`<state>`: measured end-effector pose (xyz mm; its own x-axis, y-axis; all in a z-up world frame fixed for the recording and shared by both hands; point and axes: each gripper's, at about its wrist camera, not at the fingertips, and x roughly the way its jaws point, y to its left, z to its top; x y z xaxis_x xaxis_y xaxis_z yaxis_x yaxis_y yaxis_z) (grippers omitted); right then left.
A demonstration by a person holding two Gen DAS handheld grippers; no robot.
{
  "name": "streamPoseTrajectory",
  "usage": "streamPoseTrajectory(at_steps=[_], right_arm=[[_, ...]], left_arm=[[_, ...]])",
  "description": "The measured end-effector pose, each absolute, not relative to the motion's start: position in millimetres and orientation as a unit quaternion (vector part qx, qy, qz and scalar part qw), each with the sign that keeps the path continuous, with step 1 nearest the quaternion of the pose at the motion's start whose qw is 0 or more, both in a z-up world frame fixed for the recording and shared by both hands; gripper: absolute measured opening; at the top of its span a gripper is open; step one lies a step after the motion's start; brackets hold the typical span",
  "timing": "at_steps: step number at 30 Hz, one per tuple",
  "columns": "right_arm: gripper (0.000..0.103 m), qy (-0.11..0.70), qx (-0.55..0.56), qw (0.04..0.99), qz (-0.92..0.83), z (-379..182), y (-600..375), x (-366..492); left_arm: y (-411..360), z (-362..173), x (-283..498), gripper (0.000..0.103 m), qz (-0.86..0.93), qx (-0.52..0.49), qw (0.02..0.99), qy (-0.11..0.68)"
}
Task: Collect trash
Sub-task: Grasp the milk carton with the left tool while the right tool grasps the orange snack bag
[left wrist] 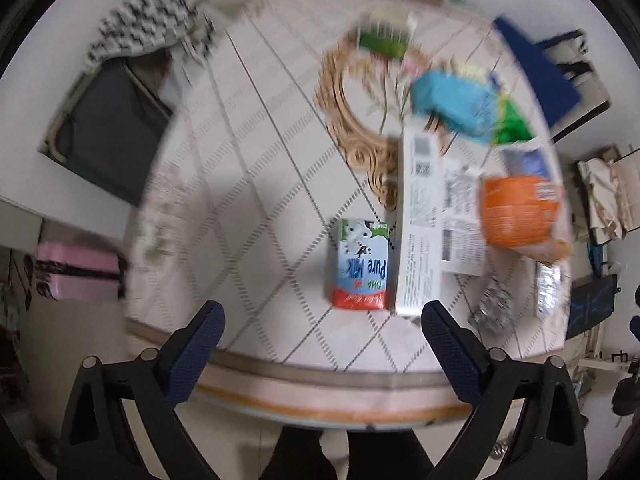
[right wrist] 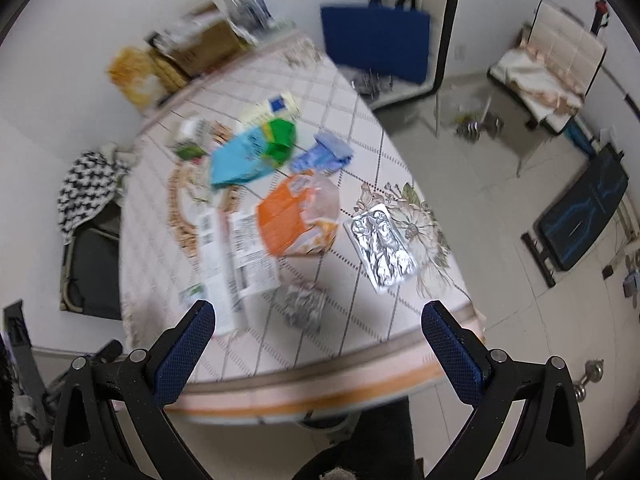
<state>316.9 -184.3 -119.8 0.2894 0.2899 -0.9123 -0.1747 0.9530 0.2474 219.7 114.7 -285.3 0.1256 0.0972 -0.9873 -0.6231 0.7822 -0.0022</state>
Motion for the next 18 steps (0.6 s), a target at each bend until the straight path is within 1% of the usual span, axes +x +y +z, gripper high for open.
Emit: streamPoseTrajectory(at_steps=[3, 4, 6, 8, 9, 11, 14, 15, 16, 17, 18], right_arm=[[0.093, 0.609, 0.039, 0.778, 0.147, -165.0, -163.7, 372.1], [0.092, 0.614, 0.035, 0.775, 0.146, -172.7, -159.6, 382.0], [0.092, 0.629, 0.031, 0.763, 0.149, -195.8, -148.1, 409.2], [0.092, 0.643, 0.026, 0.750, 0.151, -213.9, -137.0, 427.3], [0.092, 0.648, 0.024, 0.746, 0.152, -220.9, -132.4, 433.6], [0.092, 0.658, 0.020, 0.736, 0.158, -236.4, -120.3, 445.6], [0.091, 0.670, 0.007, 0.724, 0.164, -254.0, -103.0, 454.9], [0.081, 0.672, 0.002, 0.722, 0.165, -259.1, -96.9, 456.6], [0.066, 0.673, -0.003, 0.721, 0.166, -261.3, -94.5, 455.6], [0.060, 0.673, -0.009, 0.720, 0.168, -263.5, -91.1, 455.7], [0.047, 0.672, -0.013, 0.721, 0.171, -263.8, -89.2, 453.7]], left_arm=[[120.5, -326.9, 247.1, 0.099, 0.248, -0.227, 0.693, 0.638], [122.2, -337.9, 253.8, 0.097, 0.244, -0.233, 0.687, 0.643], [126.5, -355.4, 261.9, 0.075, 0.246, -0.243, 0.672, 0.655], [131.3, -369.0, 262.4, 0.064, 0.243, -0.262, 0.656, 0.664], [133.9, -369.9, 260.1, 0.054, 0.239, -0.281, 0.659, 0.656], [137.5, -370.4, 253.7, 0.054, 0.247, -0.292, 0.652, 0.655], [138.1, -373.2, 246.2, 0.054, 0.257, -0.272, 0.644, 0.667], [138.6, -376.7, 242.7, 0.052, 0.260, -0.264, 0.637, 0.676], [139.5, -378.9, 238.8, 0.047, 0.263, -0.262, 0.632, 0.680], [141.2, -376.5, 234.2, 0.045, 0.264, -0.269, 0.635, 0.675], [142.4, -372.6, 230.7, 0.045, 0.269, -0.267, 0.634, 0.674]])
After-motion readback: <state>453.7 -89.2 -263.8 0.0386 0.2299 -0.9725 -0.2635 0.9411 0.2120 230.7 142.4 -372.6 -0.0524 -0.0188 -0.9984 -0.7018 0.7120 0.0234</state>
